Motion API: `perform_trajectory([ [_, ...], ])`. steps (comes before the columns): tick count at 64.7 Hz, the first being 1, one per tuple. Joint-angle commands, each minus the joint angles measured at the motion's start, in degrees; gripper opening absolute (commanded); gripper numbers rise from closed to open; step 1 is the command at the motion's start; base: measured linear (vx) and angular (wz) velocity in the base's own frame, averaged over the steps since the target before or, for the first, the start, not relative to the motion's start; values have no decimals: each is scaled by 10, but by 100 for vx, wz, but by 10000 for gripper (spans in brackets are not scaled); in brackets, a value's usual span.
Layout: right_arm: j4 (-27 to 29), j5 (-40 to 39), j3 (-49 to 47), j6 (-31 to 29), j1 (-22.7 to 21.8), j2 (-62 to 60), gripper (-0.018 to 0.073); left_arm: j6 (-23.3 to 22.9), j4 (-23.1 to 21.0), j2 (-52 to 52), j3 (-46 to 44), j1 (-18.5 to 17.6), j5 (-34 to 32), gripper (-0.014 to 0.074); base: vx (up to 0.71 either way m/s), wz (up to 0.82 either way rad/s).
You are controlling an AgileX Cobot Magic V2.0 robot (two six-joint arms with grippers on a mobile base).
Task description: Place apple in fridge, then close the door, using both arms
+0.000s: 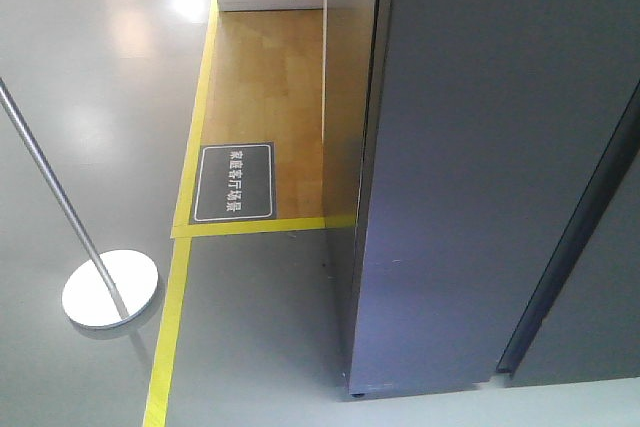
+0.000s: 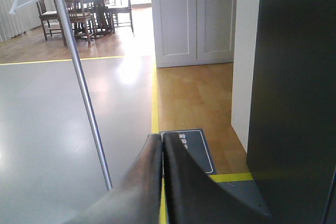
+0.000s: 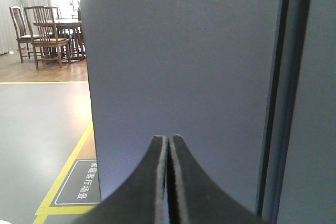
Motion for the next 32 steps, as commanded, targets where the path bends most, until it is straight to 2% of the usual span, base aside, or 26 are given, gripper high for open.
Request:
perform_trajectory([
  [1, -5, -39, -1, -5, 0, -7, -3, -4, -1, 4, -12, -3, -39, -6, 0, 0],
  [32, -5, -39, -1, -5, 0, -7, -3, -4, -1, 4, -12, -7, -38, -6, 0, 0],
])
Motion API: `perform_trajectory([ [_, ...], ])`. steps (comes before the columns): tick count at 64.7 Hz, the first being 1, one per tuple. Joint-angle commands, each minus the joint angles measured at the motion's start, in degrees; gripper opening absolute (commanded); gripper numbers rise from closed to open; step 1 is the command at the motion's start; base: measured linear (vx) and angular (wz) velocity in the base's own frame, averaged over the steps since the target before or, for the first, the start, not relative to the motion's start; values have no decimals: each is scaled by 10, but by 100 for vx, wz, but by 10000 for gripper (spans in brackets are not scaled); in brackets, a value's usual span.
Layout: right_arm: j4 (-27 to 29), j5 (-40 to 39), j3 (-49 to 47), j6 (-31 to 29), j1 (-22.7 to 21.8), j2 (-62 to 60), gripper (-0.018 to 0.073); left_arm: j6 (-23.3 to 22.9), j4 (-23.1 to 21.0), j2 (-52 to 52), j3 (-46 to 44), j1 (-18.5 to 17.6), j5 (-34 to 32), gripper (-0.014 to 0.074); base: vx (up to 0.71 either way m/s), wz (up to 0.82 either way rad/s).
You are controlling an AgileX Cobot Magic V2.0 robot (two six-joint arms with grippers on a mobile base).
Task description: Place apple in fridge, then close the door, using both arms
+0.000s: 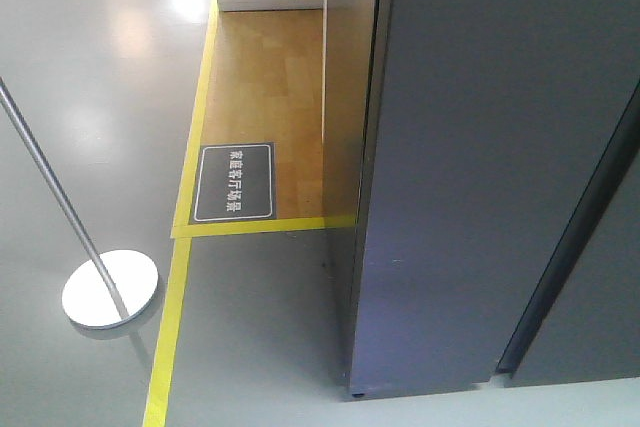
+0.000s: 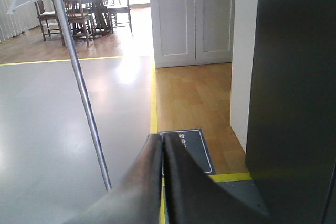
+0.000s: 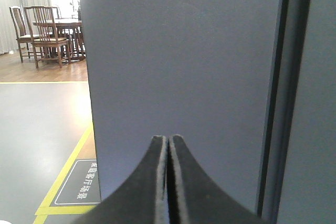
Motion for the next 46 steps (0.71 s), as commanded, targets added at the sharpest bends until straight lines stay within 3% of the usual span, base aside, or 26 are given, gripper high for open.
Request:
perform_trajectory([
  [1, -5, -39, -1, -5, 0, -7, -3, -4, -1, 4, -12, -5, -39, -6, 0, 0],
  [46, -5, -39, -1, -5, 0, -7, -3, -4, -1, 4, -12, -5, -39, -6, 0, 0],
])
